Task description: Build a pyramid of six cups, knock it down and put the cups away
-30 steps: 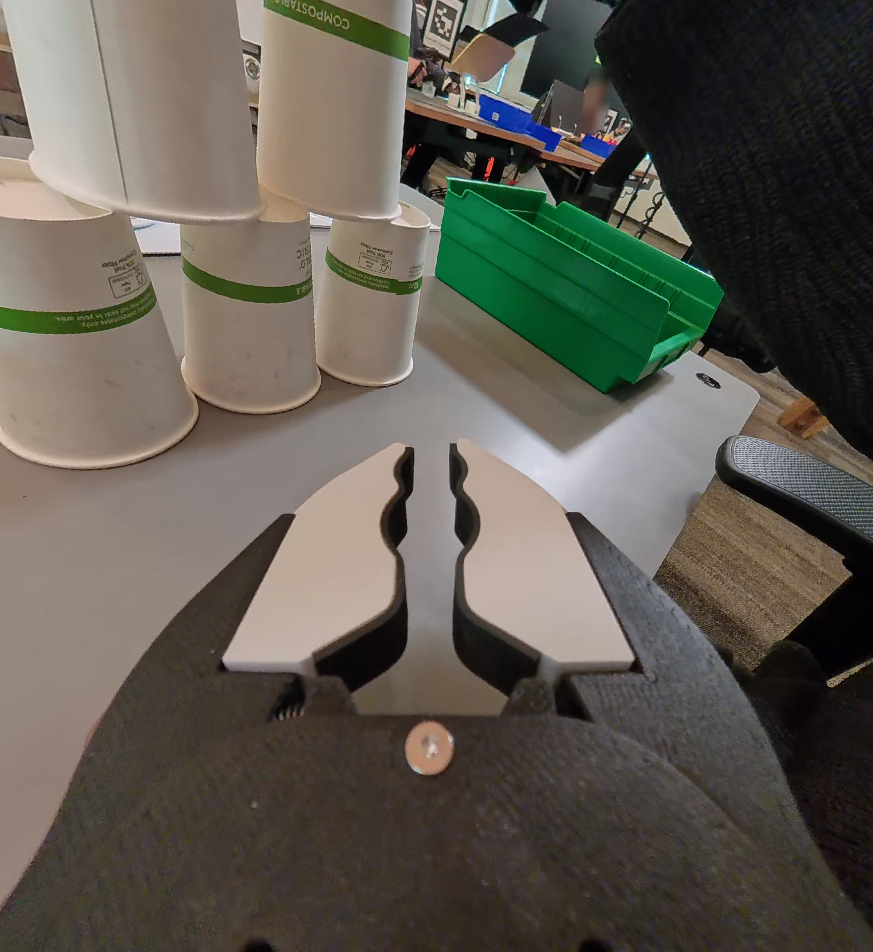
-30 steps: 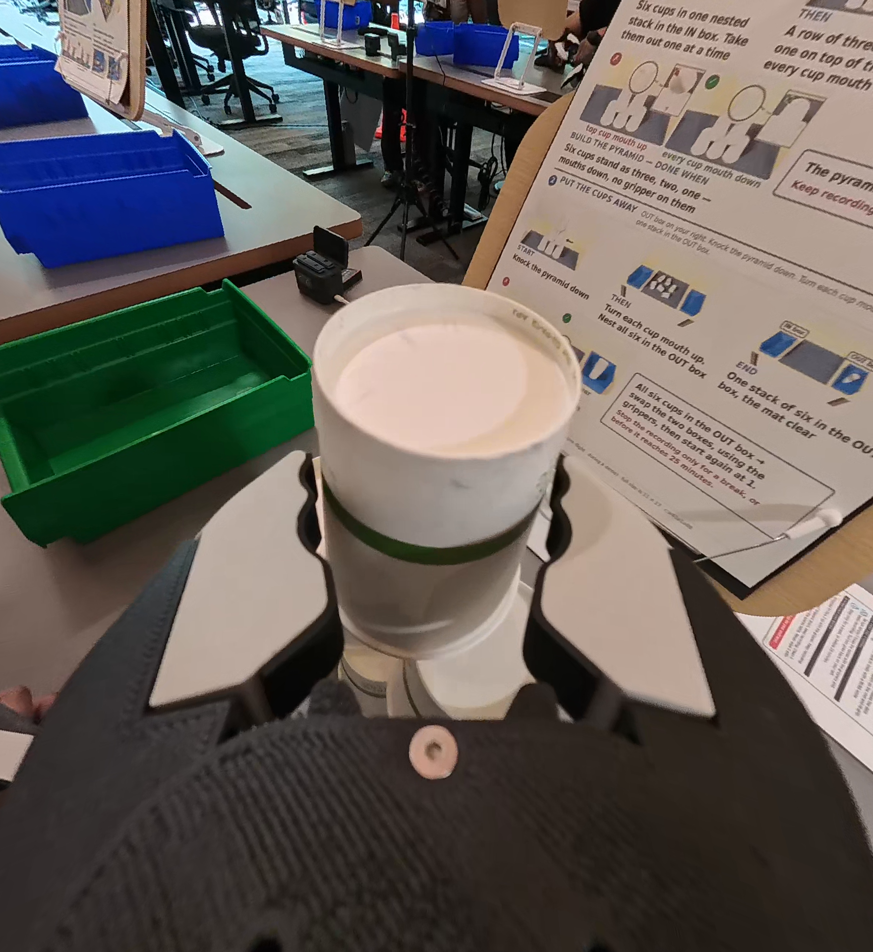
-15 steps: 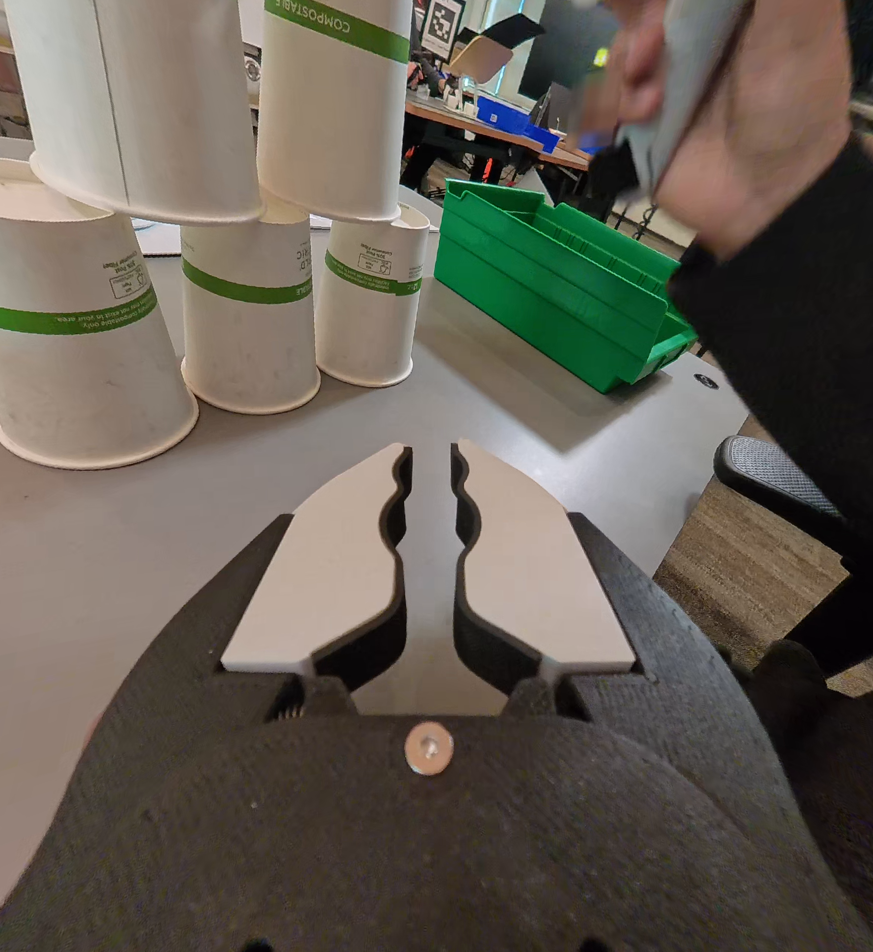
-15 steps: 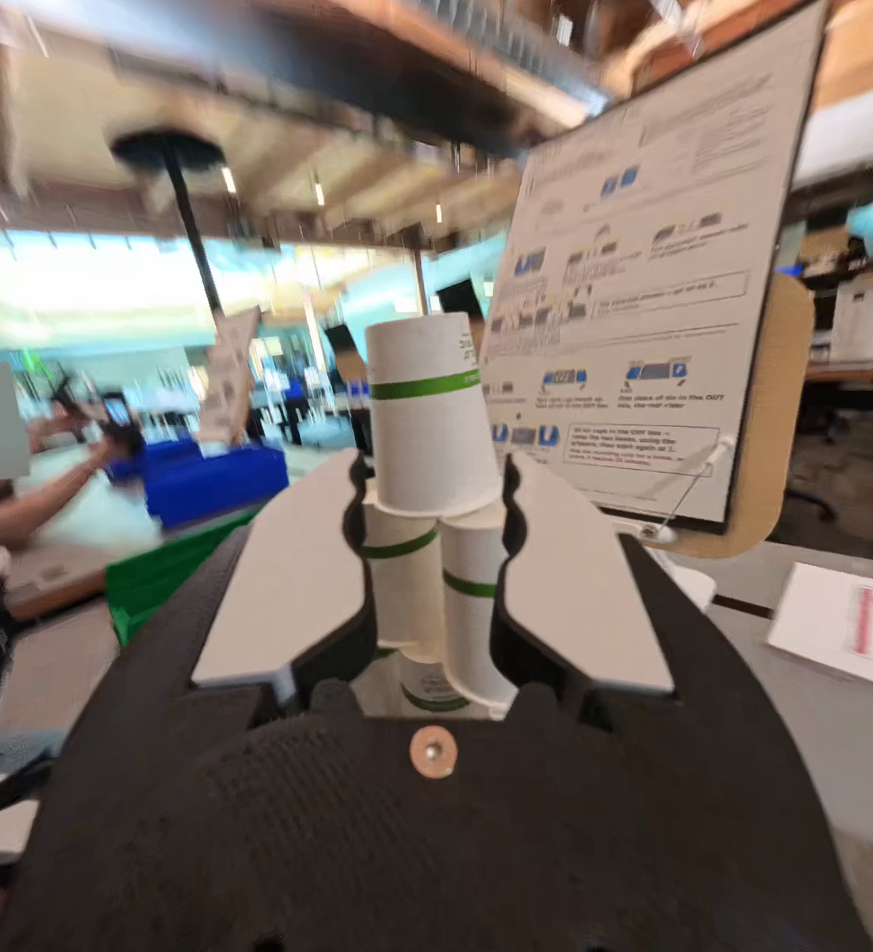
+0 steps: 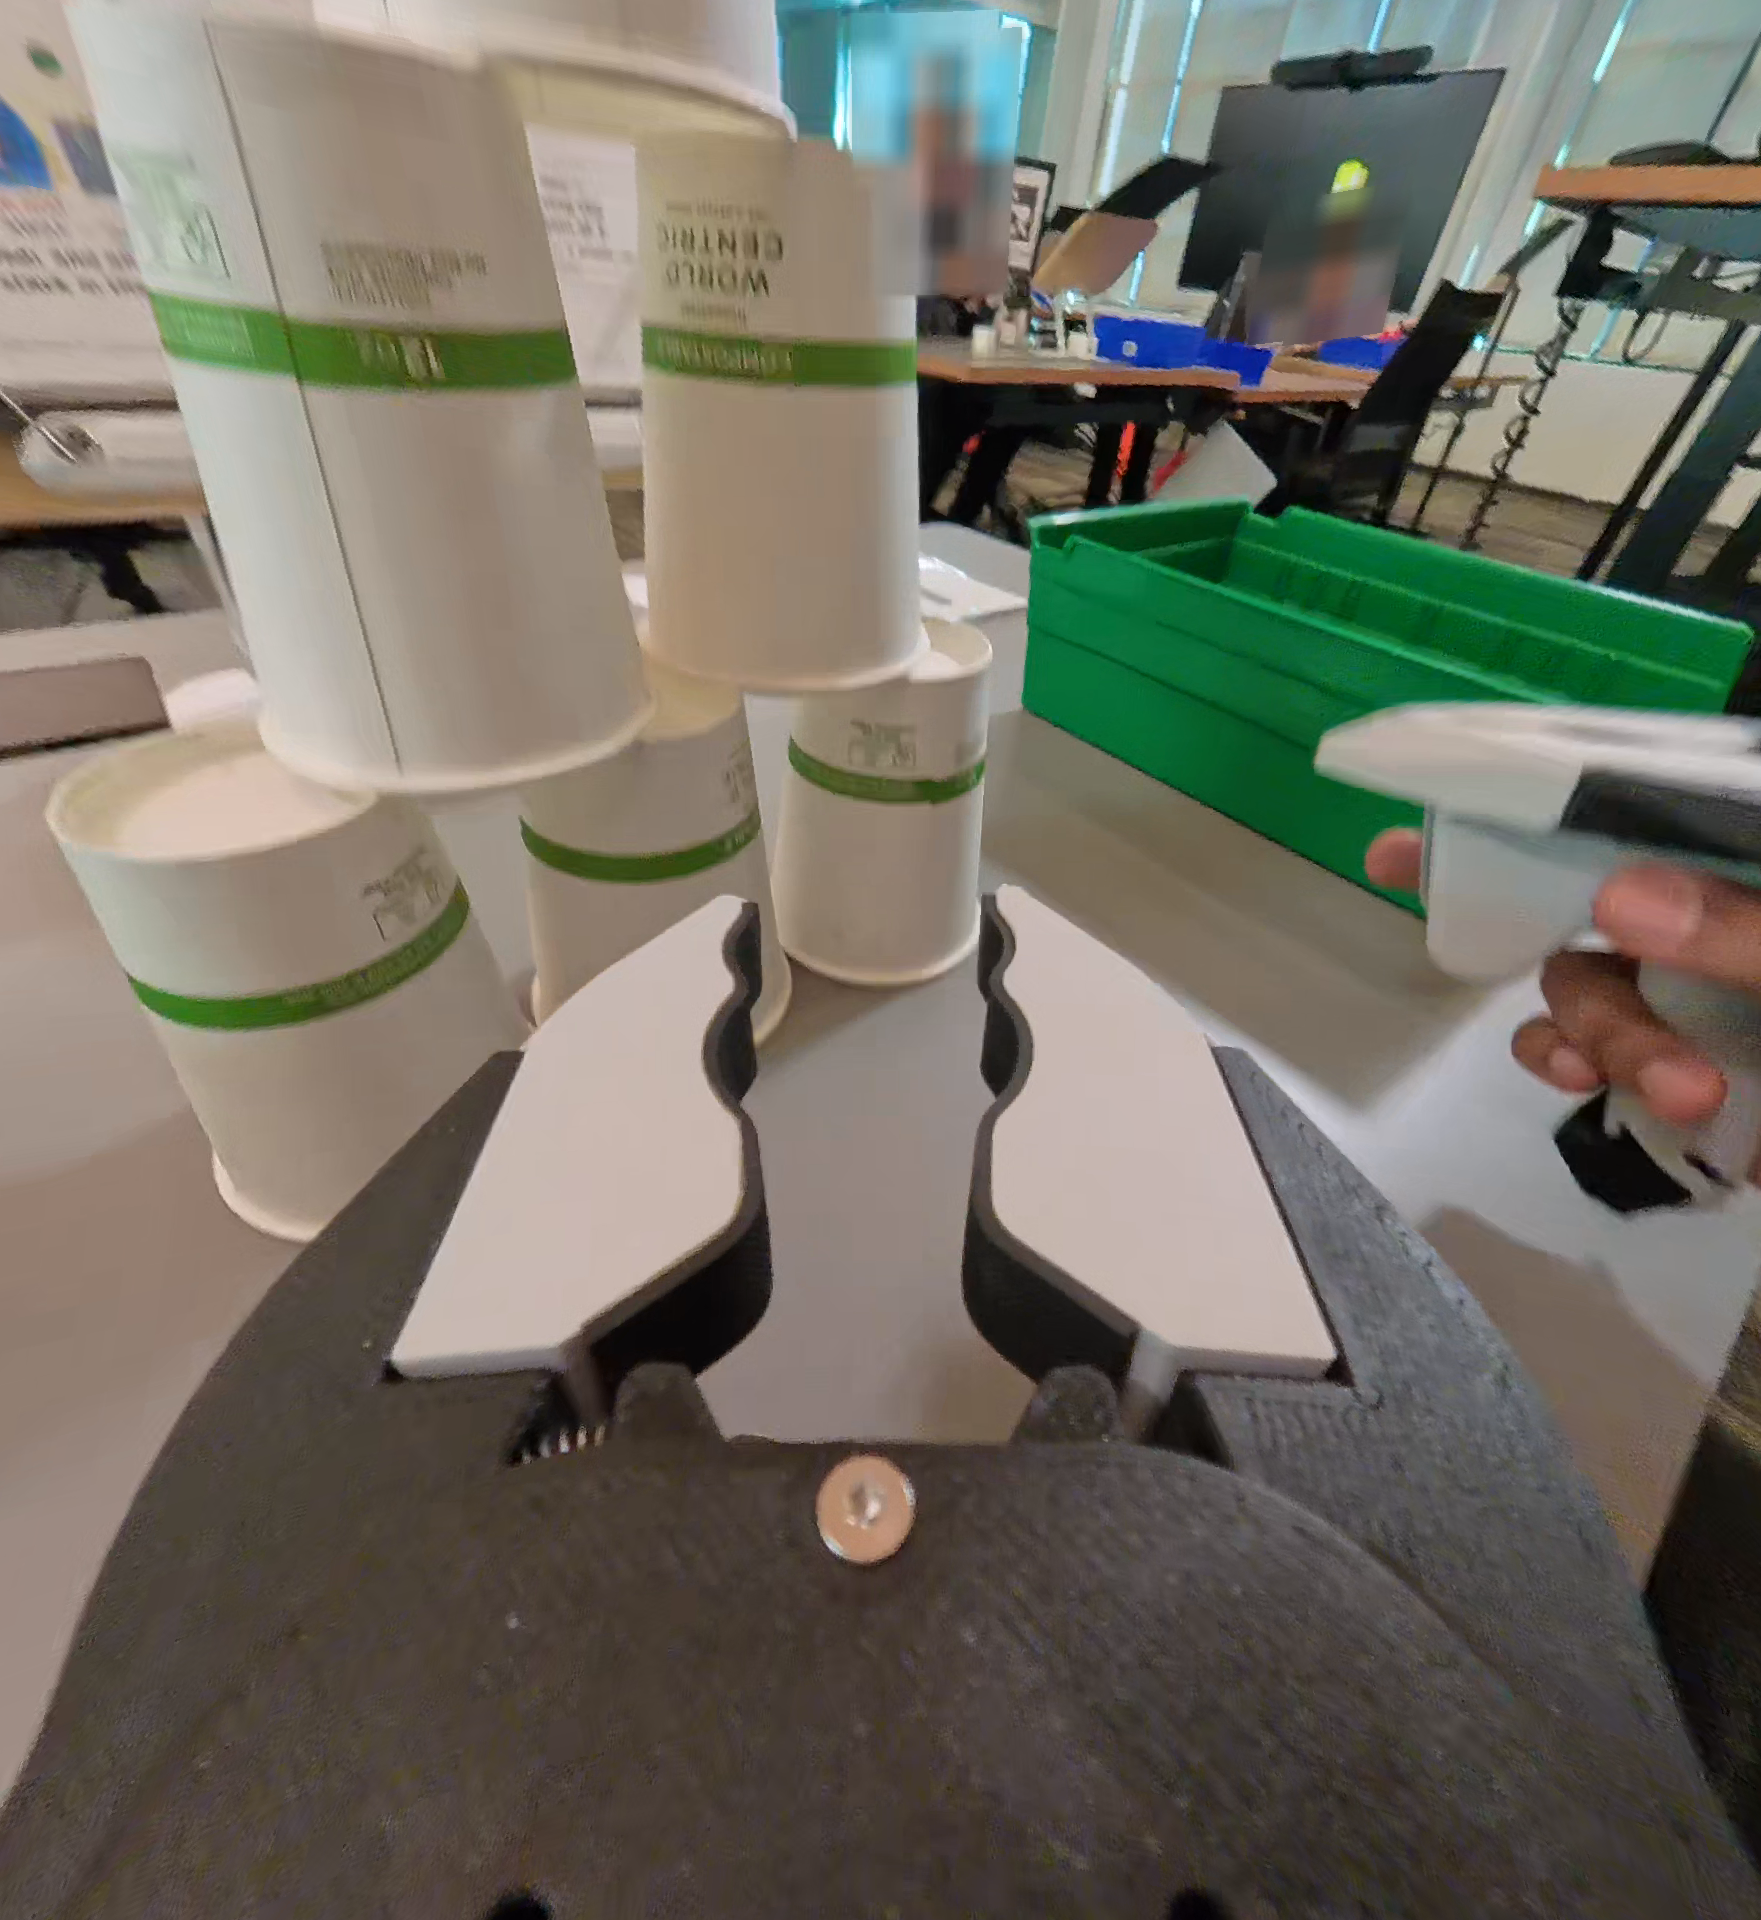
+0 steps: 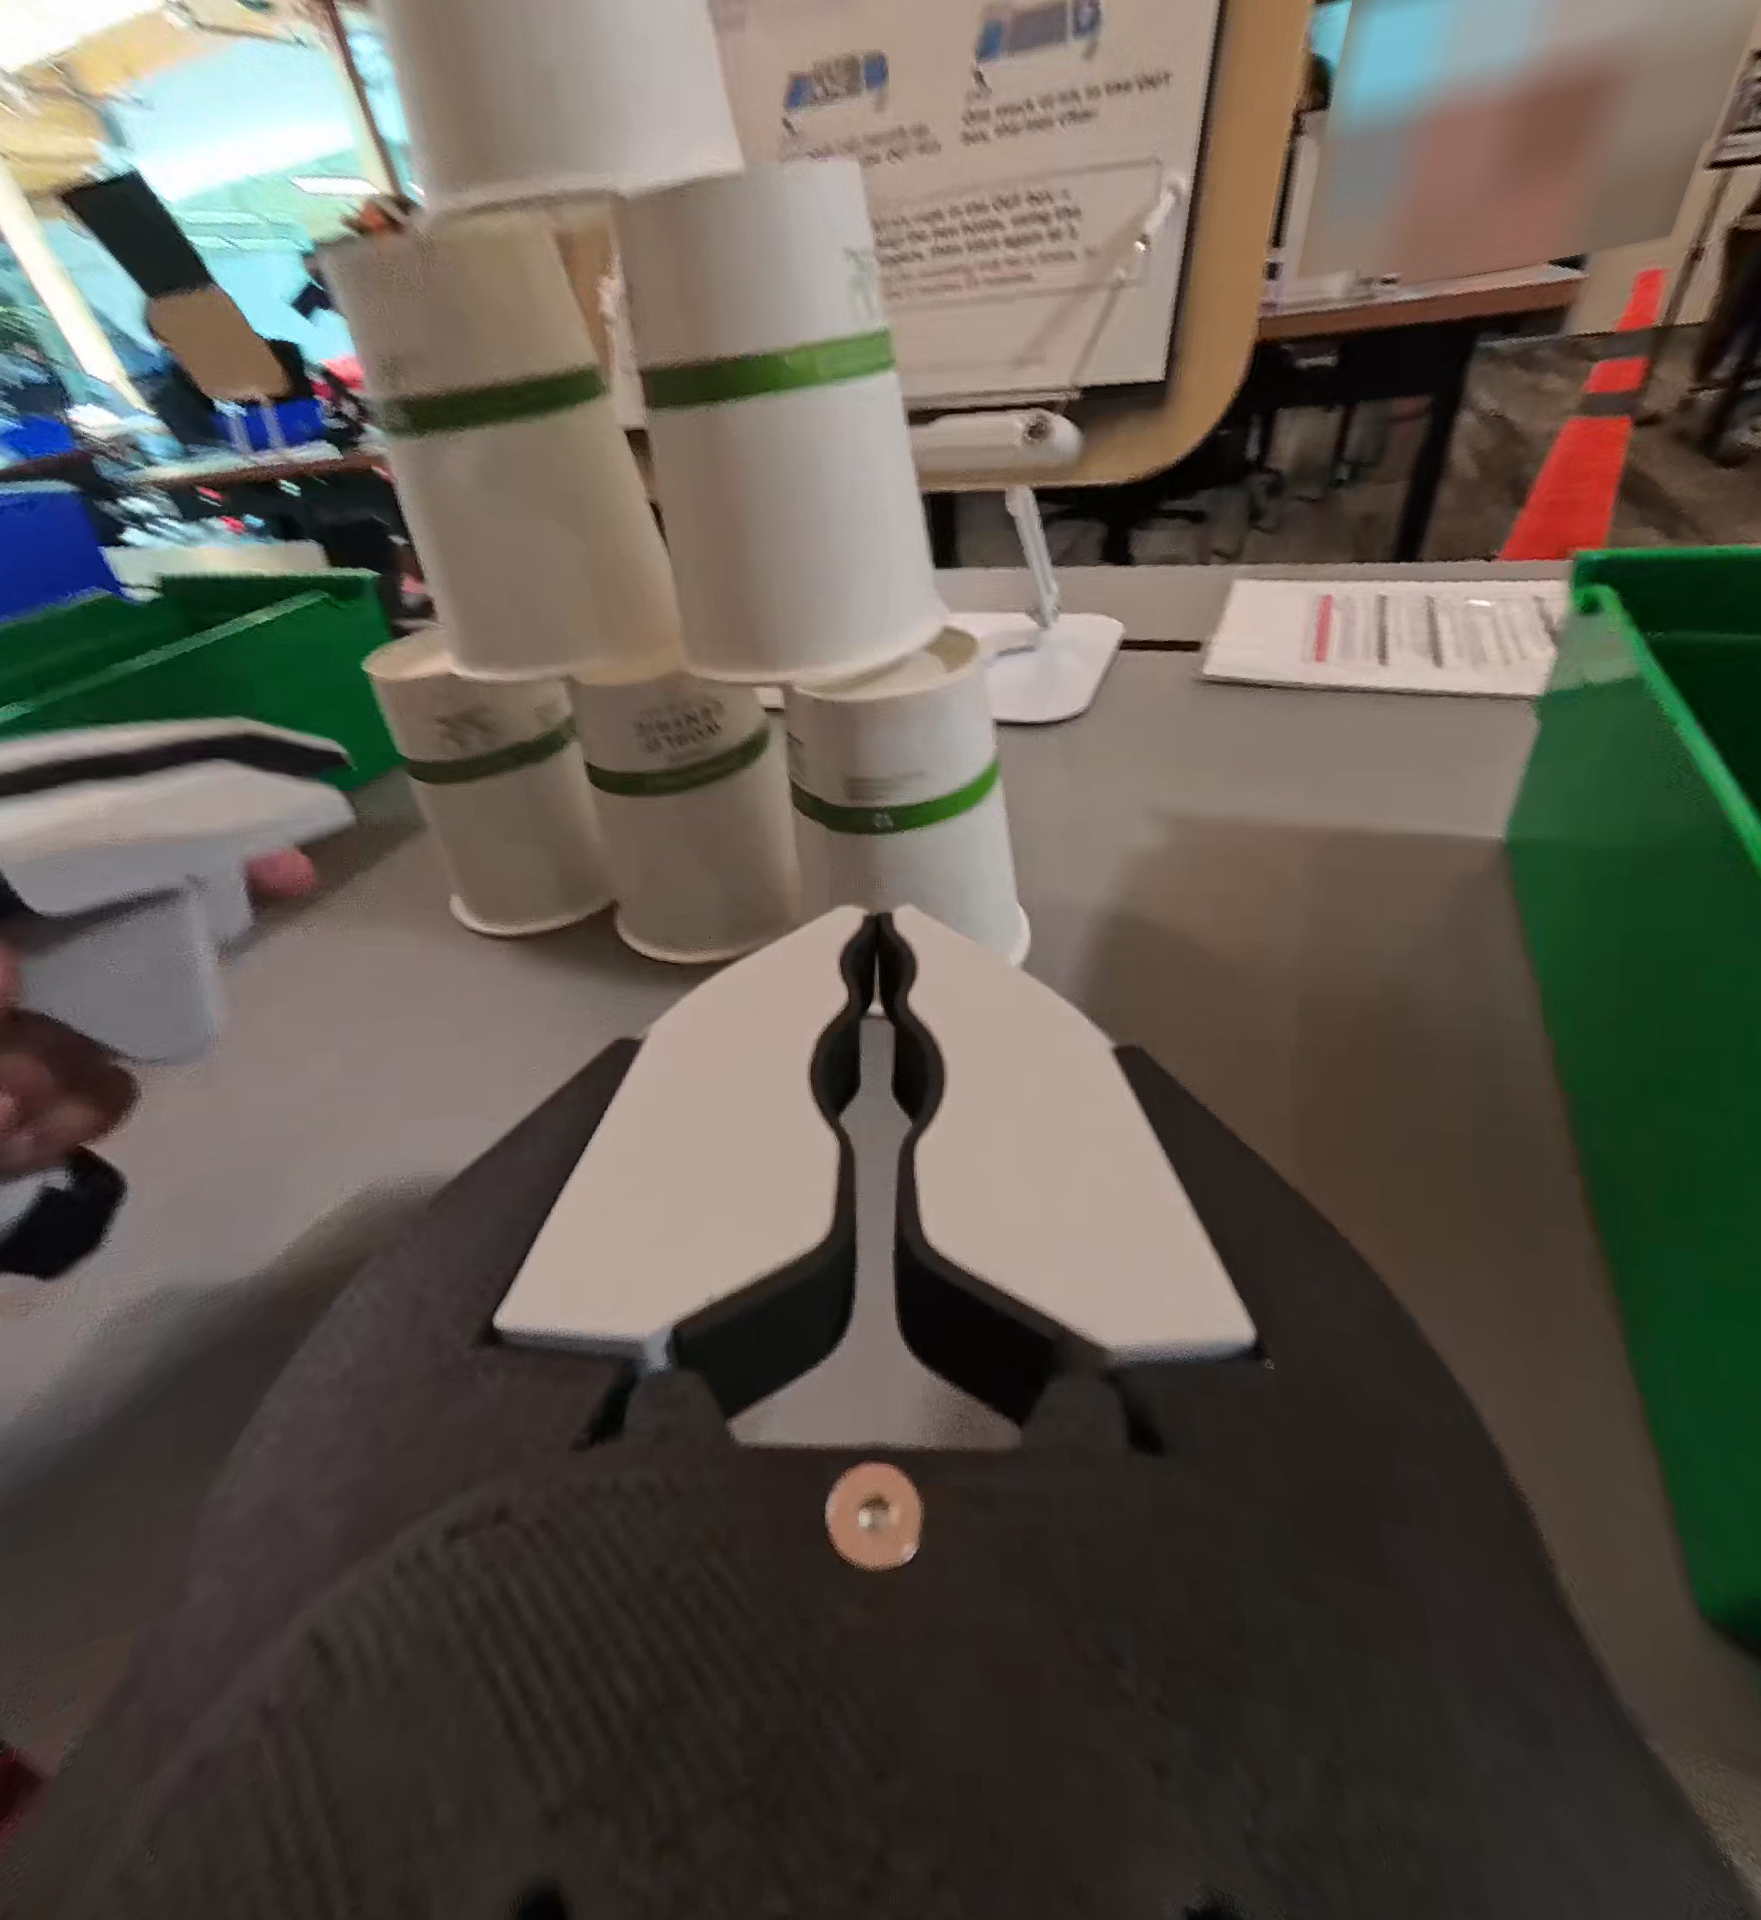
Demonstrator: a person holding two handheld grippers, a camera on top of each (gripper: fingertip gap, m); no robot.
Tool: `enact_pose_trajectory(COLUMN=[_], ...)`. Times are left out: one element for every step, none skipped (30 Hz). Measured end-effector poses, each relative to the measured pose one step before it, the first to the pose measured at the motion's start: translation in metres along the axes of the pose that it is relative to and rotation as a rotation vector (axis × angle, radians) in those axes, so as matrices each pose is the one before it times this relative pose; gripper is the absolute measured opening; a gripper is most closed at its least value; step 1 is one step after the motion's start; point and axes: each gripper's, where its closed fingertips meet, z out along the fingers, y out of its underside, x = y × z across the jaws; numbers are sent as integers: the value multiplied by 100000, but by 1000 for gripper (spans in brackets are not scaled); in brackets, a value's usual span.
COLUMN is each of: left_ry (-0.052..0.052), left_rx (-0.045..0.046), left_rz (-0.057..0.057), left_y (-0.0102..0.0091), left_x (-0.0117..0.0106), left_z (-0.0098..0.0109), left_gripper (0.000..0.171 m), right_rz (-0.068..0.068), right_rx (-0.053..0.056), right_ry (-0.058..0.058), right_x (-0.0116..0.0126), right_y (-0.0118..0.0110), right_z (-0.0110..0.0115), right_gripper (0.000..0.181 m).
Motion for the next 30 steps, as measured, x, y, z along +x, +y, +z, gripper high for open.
enact_pose_trajectory(left_ry=[-1174,-1096,-1571,-1492,-649,-175,868,2223,1847,936,421,-390,-881,-1111,-995,-717,-565,-273,8,97,-238,-610,-782,-454,-204,-439,-566,-484,-357,-325], left_rx=[2549,2643,2081,1323,411,-520,-1665,-1951,-1699,-1165,-815,-108,912,773,-148,-924,-1259,-1417,-1108,-488,-66,-100,-162,-254,-395,-239,5,106,107,27], left_rz=[828,864,956,496,-264,-655,-1123,-1802,-2466,-2733,-2073,-1192,-149,608,869,640,-99,-1042,-1782,-1873,-1475,-1140,-1078,-1021,-752,-455,-187,-126,-218,-320], left_y=[-699,-644,-428,-180,32,246,462,454,329,157,63,-66,-167,-130,43,203,275,292,228,116,56,56,86,123,134,89,21,-3,-12,6], left_x=[-51,-129,-306,-420,-410,-400,-268,-76,-103,-158,-177,-248,-274,-290,-274,-255,-245,-218,-190,-170,-174,-190,-186,-128,-102,-134,-165,-167,-155,-155], left_z=[203,179,175,228,275,296,303,246,177,109,19,-57,-122,-126,-88,-67,-53,-54,-99,-144,-216,-267,-304,-311,-324,-321,-323,-323,-343,-351], left_gripper=[40,39,35,31,29,23,14,6,1,1,1,1,1,1,1,1,1,1,1,1,1,1,1,1,1,1,1,1,1,1], right_rz=[-1983,-2946,-3783,-3416,-2190,-546,947,1518,1500,1355,1569,2284,2452,1160,-365,-387,-70,597,1002,868,716,7,-501,-316,-103,84,109,-44,125,334], right_rx=[-1190,51,1018,1087,600,87,-415,-880,-1227,-1194,-1027,-1523,-2448,-2902,-2713,-1997,-2119,-2630,-2767,-3158,-3473,-3878,-3332,-2406,-2268,-2225,-2101,-2199,-2356,-2031], right_ry=[4765,4987,4476,4333,3412,2122,1335,862,922,1045,1175,1485,696,-546,-81,917,427,-79,-507,-776,-1540,-2744,-2331,-968,-498,-554,-478,-26,649,526], right_x=[569,630,630,712,693,588,516,433,390,350,284,239,29,-184,-129,38,36,22,47,82,27,-122,-80,72,111,55,26,50,103,57], right_y=[397,124,-87,-184,-149,-61,47,142,205,200,128,132,158,148,126,91,133,204,205,205,178,123,-41,-236,-307,-327,-370,-426,-482,-603], right_z=[-51,-86,-149,-179,-177,-168,-128,-42,51,152,254,370,424,423,377,293,248,210,192,158,143,116,109,117,159,210,263,347,441,489], right_gripper=[0,0,0,0,0,0,0,0,0,0,0,0,0,0,0,0,0,1,0,1,1,0,1,0,0,1,1,1,1,1])
